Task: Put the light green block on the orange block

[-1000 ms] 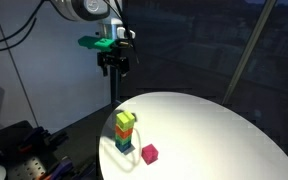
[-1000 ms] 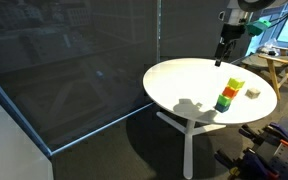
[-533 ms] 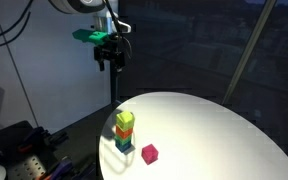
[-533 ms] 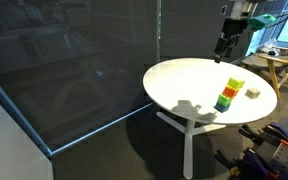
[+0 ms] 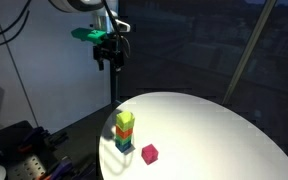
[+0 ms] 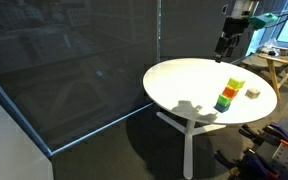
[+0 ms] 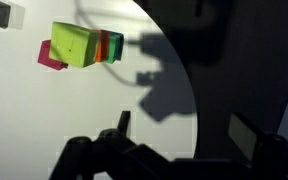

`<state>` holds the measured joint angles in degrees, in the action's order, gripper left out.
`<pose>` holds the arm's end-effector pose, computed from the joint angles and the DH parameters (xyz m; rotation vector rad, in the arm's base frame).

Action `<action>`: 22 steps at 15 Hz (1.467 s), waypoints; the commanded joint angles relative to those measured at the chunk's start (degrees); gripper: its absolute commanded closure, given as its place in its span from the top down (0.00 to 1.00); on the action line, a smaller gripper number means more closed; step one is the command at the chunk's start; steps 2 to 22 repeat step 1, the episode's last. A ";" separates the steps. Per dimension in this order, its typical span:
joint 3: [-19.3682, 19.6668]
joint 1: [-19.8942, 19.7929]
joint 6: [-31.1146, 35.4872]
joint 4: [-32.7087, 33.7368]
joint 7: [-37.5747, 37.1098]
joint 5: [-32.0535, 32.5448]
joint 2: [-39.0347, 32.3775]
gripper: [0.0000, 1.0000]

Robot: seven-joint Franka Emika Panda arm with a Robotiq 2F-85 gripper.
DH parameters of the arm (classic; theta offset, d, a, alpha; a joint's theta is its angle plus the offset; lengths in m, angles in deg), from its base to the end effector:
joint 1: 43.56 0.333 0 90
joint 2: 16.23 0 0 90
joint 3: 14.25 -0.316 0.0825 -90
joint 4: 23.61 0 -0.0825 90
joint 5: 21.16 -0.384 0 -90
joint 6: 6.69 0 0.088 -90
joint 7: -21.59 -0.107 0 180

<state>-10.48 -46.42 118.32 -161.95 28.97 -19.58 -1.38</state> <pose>0.4522 -0.0539 0.4116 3.1319 0.0479 0.0395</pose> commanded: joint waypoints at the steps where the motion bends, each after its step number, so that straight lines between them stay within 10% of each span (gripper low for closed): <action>1: 0.08 0.09 -0.11 0.07 -0.03 0.02 -0.01 1.00; 22: 0.08 0.09 -0.11 0.07 -0.03 0.02 -0.01 1.00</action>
